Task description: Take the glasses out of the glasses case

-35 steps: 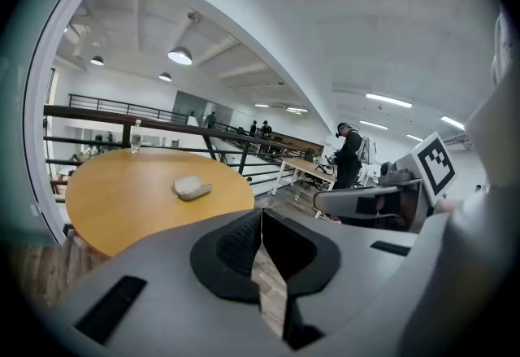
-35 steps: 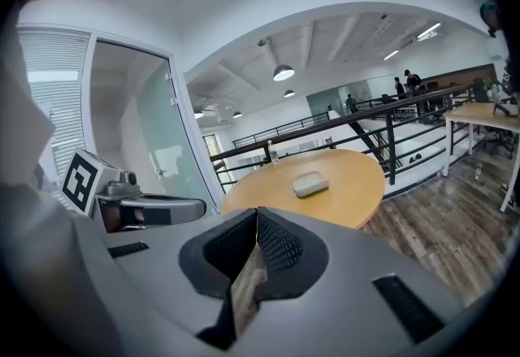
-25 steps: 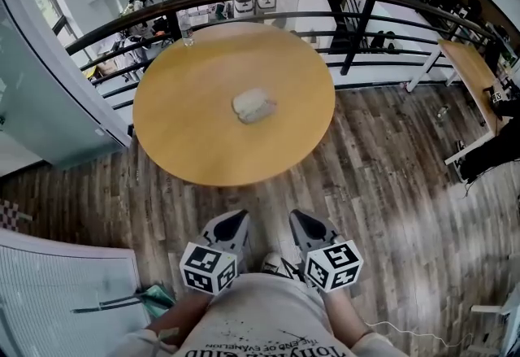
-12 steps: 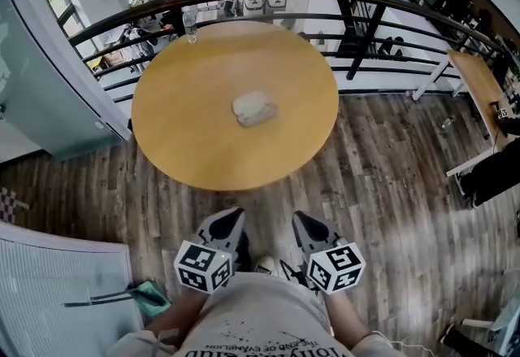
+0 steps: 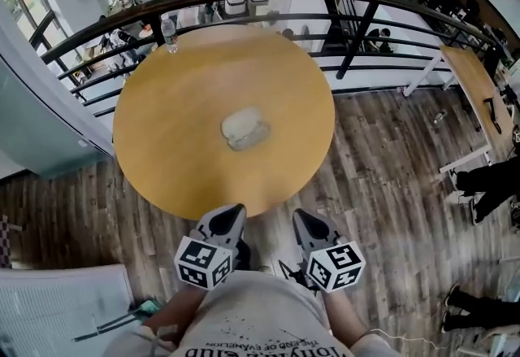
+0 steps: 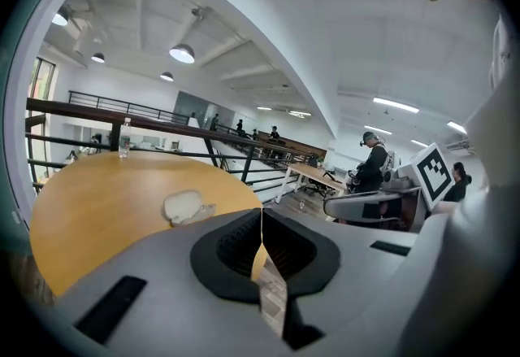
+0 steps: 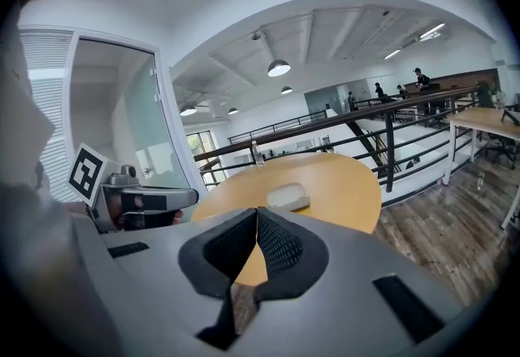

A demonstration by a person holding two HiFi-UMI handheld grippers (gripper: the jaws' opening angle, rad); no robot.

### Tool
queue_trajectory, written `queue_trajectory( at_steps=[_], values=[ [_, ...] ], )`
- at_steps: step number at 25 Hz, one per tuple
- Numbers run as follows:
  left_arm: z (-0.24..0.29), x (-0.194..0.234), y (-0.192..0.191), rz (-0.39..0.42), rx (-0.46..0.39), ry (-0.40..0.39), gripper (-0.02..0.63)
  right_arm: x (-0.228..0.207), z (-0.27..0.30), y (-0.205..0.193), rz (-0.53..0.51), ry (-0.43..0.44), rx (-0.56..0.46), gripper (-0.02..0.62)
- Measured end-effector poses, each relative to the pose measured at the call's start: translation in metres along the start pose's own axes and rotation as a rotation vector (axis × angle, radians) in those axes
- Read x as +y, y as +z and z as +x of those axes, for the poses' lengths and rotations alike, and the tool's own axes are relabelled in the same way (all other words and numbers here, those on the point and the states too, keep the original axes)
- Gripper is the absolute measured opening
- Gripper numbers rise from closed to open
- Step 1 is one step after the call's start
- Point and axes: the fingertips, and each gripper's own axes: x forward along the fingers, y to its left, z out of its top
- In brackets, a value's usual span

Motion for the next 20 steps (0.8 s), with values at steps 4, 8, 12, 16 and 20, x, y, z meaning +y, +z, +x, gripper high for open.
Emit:
queue_trajectory(
  at_steps=[4, 8, 12, 16, 20],
  values=[
    [0.032, 0.035, 0.026, -0.013, 0.007, -0.040, 0.026, -0.012, 0.038, 0.032, 0.000, -0.027, -0.029, 0.026],
    [0.051, 0.058, 0.048, 0.011, 0.014, -0.086, 0.026, -0.022, 0.069, 0.055, 0.007, -0.071, -0.042, 0.026],
    [0.066, 0.074, 0.057, 0.020, 0.028, -0.111, 0.026, -0.027, 0.088, 0.074, -0.022, -0.091, -0.053, 0.026],
    [0.080, 0.085, 0.060, 0.007, 0.046, -0.121, 0.025, -0.039, 0.097, 0.080, -0.019, -0.123, -0.041, 0.026],
    [0.094, 0.095, 0.066, -0.008, 0.042, -0.112, 0.025, -0.052, 0.108, 0.087, -0.012, -0.127, -0.031, 0.026]
  ],
)
